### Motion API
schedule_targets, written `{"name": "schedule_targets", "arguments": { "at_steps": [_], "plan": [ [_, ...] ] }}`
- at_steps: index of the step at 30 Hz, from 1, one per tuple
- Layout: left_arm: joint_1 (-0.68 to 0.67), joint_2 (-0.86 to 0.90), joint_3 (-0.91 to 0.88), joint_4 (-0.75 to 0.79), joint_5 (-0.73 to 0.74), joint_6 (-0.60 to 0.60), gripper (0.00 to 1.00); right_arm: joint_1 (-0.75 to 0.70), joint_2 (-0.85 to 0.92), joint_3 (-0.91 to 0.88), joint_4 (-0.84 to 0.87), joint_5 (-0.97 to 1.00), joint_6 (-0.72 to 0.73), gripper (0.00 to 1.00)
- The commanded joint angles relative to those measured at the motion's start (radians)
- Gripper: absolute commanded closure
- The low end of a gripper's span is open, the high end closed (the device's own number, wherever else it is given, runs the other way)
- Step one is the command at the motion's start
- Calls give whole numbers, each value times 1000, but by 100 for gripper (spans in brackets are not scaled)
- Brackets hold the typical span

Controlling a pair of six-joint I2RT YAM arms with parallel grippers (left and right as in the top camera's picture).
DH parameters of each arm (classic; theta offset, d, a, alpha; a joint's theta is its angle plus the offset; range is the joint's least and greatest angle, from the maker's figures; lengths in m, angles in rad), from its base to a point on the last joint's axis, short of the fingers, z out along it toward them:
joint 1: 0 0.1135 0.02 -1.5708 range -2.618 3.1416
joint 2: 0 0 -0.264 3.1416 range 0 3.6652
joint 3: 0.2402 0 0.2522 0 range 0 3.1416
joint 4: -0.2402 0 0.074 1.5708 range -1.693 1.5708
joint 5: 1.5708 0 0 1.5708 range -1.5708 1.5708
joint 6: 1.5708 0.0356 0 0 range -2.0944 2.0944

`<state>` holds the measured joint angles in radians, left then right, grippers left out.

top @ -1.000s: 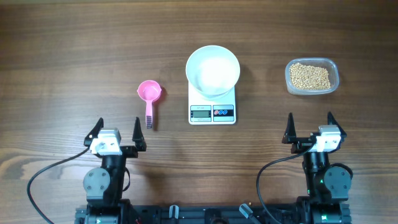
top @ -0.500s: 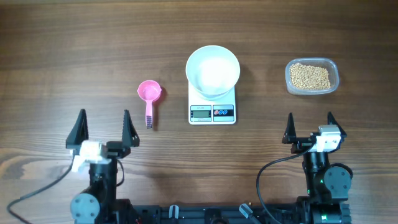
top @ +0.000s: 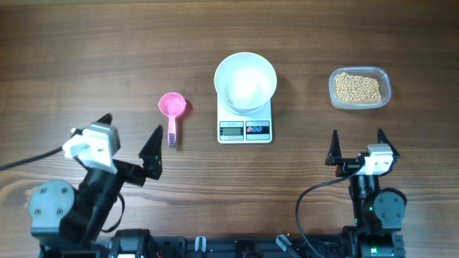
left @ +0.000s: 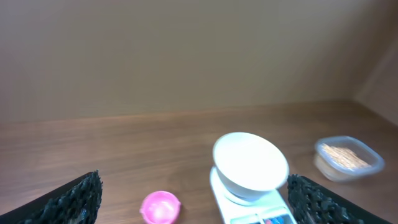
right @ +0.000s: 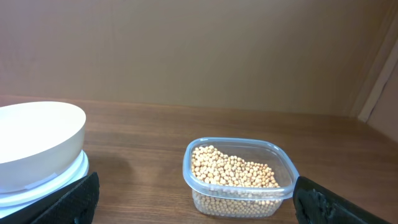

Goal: Scoop item into bowl and weigh 150g on scale
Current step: 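Reach the left gripper forward to the pink scoop handle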

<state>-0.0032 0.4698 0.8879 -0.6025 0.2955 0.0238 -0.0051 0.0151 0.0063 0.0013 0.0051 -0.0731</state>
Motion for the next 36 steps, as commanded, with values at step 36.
{"name": "schedule_targets", "arguments": {
  "at_steps": [36],
  "plan": [
    [204,1252,400,-553,119,-85,0,4,-4,-1,6,13,-6,0]
  ]
}}
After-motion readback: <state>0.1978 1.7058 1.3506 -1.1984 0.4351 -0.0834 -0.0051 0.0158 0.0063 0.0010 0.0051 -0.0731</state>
